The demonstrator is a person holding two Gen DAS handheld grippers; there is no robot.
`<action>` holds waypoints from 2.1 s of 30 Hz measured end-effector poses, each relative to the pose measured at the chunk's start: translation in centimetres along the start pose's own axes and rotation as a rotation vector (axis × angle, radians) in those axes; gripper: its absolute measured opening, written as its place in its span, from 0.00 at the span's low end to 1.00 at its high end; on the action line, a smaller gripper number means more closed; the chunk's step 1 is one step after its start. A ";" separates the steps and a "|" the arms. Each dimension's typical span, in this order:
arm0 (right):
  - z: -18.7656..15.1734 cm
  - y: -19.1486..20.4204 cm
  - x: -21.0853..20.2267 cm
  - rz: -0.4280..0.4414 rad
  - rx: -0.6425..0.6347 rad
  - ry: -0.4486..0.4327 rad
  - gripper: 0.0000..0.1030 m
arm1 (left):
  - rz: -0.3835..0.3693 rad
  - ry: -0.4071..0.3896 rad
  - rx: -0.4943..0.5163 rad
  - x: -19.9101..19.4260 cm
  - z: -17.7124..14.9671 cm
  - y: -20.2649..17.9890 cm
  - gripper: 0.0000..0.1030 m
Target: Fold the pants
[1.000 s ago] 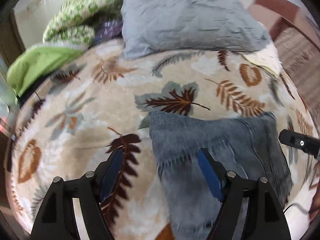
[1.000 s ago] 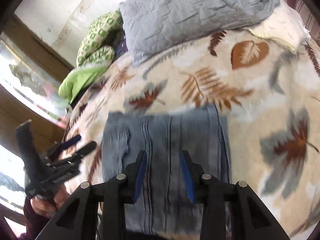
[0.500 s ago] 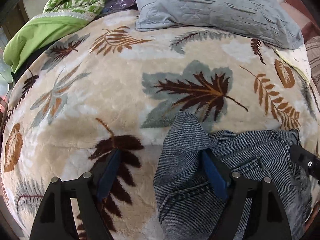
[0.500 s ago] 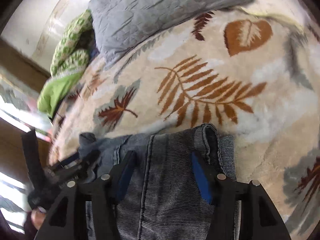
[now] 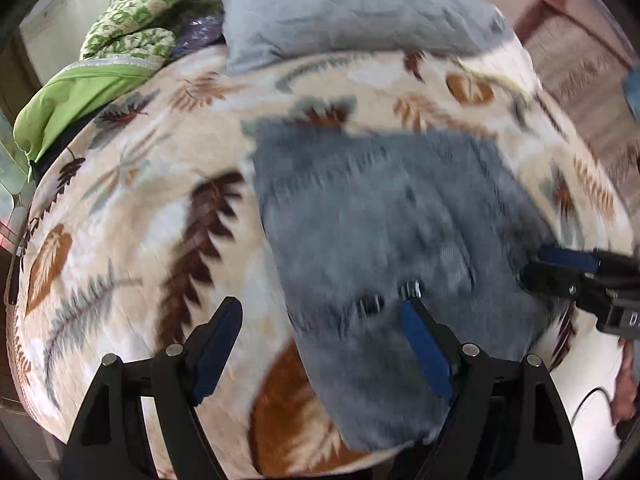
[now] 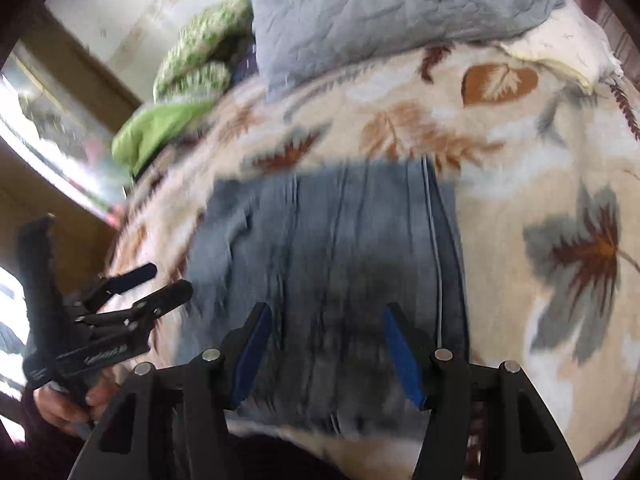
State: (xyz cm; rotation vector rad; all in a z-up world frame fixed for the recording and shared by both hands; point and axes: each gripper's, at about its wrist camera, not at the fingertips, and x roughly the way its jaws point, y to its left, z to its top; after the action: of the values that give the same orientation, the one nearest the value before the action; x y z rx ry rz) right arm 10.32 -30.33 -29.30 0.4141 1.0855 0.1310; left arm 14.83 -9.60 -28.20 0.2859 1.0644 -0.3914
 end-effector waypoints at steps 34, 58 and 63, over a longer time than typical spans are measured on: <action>-2.7 4.7 -11.8 0.015 -0.072 -0.260 0.69 | 0.169 -0.426 -0.074 -15.2 -1.5 0.6 0.81; -4.3 8.2 -13.3 0.030 -0.135 -0.409 0.76 | 0.278 -0.443 -0.200 -16.7 -4.4 4.8 0.95; -4.4 7.3 -11.6 0.024 -0.120 -0.383 0.78 | 0.288 -0.388 -0.203 -14.7 -4.7 5.2 0.95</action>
State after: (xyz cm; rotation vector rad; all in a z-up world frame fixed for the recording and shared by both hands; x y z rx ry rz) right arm 1.72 -25.98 -18.58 0.3278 0.6923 0.1310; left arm 7.15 -0.52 -17.06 0.1683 0.6620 -0.0720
